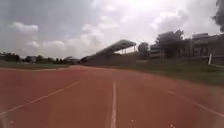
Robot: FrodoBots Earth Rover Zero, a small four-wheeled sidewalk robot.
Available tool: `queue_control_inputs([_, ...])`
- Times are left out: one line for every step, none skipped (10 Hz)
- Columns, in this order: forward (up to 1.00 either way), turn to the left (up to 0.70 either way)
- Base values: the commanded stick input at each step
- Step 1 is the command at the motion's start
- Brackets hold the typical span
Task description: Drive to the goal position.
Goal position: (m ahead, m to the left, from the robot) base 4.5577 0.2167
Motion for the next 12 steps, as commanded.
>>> queue_control_inputs([0.45, 0.0])
queue_control_inputs([0.45, 0.0])
queue_control_inputs([0.45, 0.0])
queue_control_inputs([0.45, 0.0])
queue_control_inputs([0.45, 0.0])
queue_control_inputs([0.45, 0.0])
queue_control_inputs([0.45, 0.0])
queue_control_inputs([0.45, 0.0])
queue_control_inputs([0.45, 0.0])
queue_control_inputs([0.45, 0.0])
queue_control_inputs([0.45, 0.0])
queue_control_inputs([0.45, 0.0])
